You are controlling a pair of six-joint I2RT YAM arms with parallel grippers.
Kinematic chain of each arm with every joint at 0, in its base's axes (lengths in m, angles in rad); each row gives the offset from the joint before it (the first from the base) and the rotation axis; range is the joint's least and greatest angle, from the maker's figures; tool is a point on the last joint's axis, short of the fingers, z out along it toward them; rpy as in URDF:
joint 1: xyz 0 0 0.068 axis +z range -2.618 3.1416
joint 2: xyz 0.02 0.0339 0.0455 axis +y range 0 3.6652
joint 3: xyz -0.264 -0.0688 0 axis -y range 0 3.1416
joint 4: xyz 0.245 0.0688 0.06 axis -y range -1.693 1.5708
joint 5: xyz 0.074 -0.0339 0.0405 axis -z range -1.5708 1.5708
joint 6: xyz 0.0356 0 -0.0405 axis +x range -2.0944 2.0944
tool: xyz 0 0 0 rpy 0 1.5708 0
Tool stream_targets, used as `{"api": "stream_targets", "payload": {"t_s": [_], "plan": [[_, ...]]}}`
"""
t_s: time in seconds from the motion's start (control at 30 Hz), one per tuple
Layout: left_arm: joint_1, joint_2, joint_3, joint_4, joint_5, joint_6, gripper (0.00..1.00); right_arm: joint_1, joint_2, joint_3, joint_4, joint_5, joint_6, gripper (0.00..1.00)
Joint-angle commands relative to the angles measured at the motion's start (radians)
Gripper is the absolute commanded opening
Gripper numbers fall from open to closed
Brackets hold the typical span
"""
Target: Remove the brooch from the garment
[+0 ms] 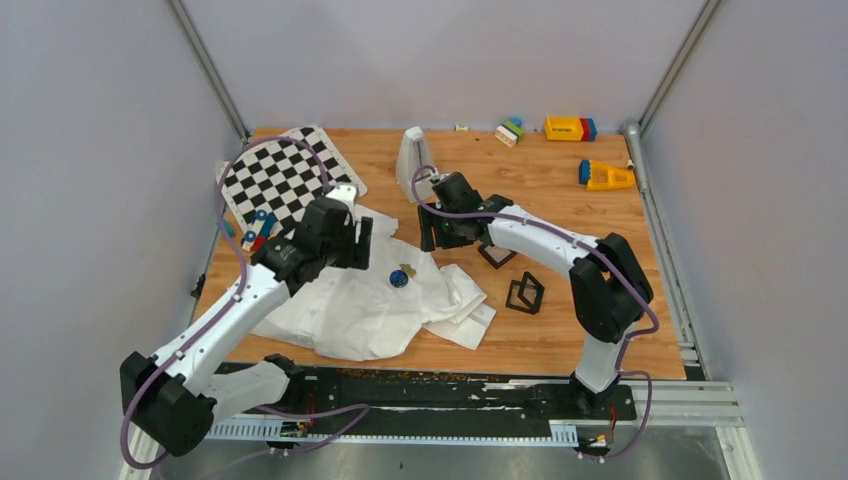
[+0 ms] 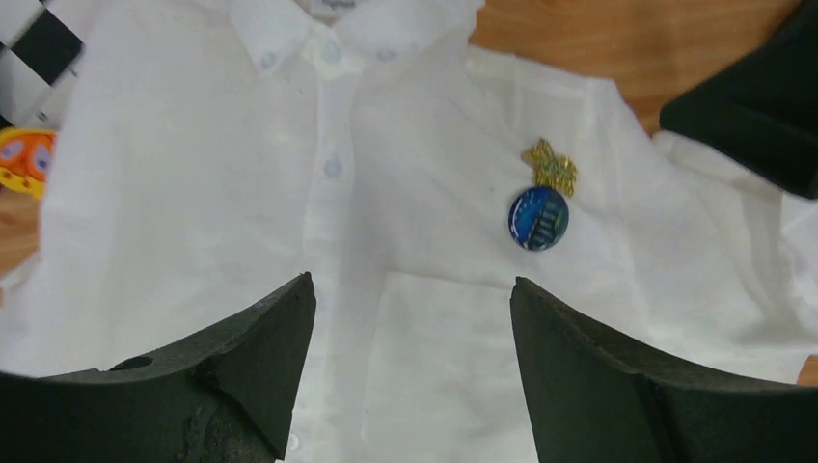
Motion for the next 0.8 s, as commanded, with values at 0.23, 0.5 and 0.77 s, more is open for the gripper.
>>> {"api": "stream_targets", "payload": {"t_s": [0.23, 0.5, 0.77], "plan": [[-0.01, -0.104, -0.366, 0.196, 0.241, -0.173, 0.67, 0.045, 0.211, 0.195, -0.045, 0.06, -0.055, 0.62], [-0.01, -0.07, -0.463, 0.283, 0.305, -0.292, 0.55, 0.062, 0.303, 0.252, -0.13, 0.125, -0.015, 0.6], [-0.01, -0.062, -0.491, 0.297, 0.296, -0.308, 0.46, 0.062, 0.387, 0.334, -0.222, 0.189, 0.033, 0.42]]}}
